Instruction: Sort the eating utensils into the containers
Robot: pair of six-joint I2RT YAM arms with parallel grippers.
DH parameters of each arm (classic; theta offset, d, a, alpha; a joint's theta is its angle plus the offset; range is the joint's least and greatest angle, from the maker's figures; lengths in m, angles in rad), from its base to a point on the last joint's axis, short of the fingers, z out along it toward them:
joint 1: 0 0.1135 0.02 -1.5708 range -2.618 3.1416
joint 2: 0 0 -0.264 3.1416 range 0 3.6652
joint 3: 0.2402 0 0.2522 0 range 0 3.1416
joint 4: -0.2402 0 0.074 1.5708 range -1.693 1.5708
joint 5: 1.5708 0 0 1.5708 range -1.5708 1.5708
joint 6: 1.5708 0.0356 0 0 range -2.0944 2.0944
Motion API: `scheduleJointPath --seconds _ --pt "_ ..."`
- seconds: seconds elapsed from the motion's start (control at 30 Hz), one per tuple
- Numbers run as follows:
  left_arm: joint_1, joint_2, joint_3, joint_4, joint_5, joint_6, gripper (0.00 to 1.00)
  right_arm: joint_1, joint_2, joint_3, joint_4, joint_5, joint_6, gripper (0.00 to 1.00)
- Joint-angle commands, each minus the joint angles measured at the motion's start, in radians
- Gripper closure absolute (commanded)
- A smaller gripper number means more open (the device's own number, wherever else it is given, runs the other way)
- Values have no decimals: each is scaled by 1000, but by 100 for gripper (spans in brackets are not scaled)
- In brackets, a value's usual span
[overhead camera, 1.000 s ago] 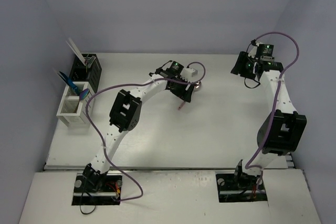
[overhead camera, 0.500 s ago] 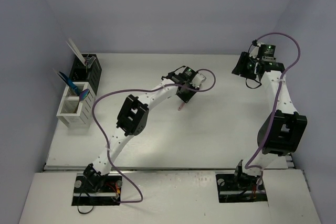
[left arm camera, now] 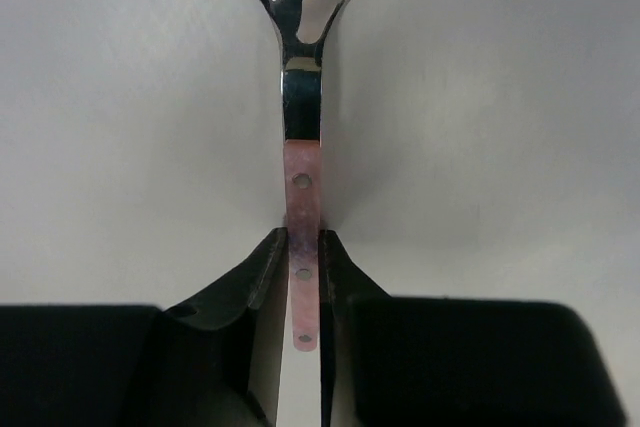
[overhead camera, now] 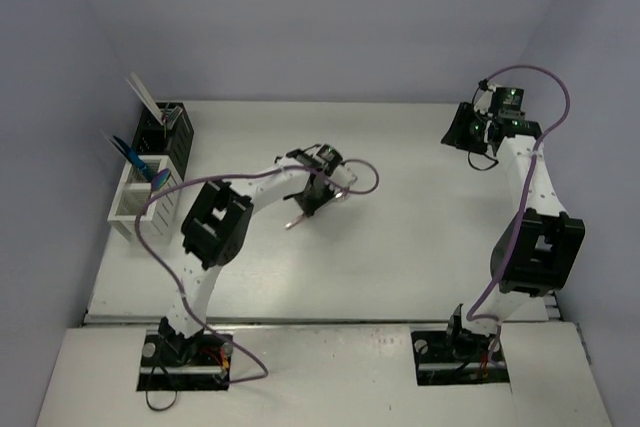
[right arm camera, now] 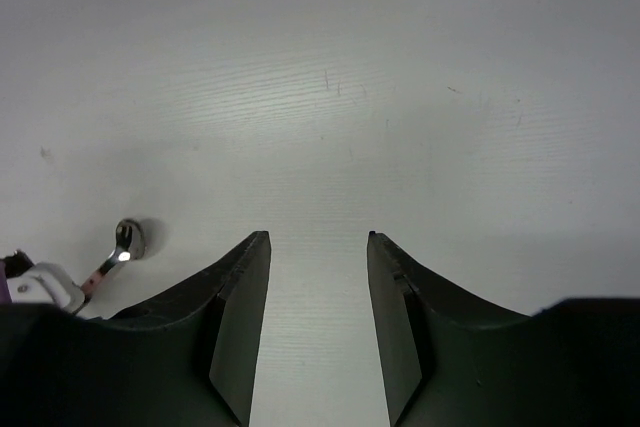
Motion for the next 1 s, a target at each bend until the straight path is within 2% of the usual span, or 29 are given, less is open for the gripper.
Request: scheduleJointPath --seconds 0.0,0.03,0.07,0.1,0.13,0.17,0.23,0.47,0.53,0.6,0.77,0.97 --pt "9 -160 -239 -126 -20 118 95 -8 -53 6 37 -31 -2 59" --pt "11 -174 -269 -135 -21 124 88 -9 -49 7 38 -34 1 59" --pt "13 -190 -303 -138 -14 126 74 -9 -46 8 37 -39 4 59" --pt "16 -207 -341 -137 -2 124 56 -9 -44 10 37 -45 8 59" --pt "16 -215 -358 -134 9 122 43 -9 -42 12 37 -49 11 59" --pt "16 -219 -367 -132 15 113 36 -9 -40 14 37 -51 13 59" --pt "16 -211 -353 -130 19 99 32 -7 -33 17 38 -61 17 59" --pt "16 -143 -210 -92 35 69 34 -9 -41 15 36 -59 18 60" --pt "16 -121 -154 -89 33 55 40 -9 -48 10 38 -54 12 60" --pt "17 -106 -106 -87 38 43 50 -9 -52 7 38 -49 7 60" --pt "15 -88 -61 -90 36 21 71 -9 -55 5 36 -47 1 60" --pt "18 -134 -153 -93 26 42 73 -10 -57 11 36 -49 -1 60"
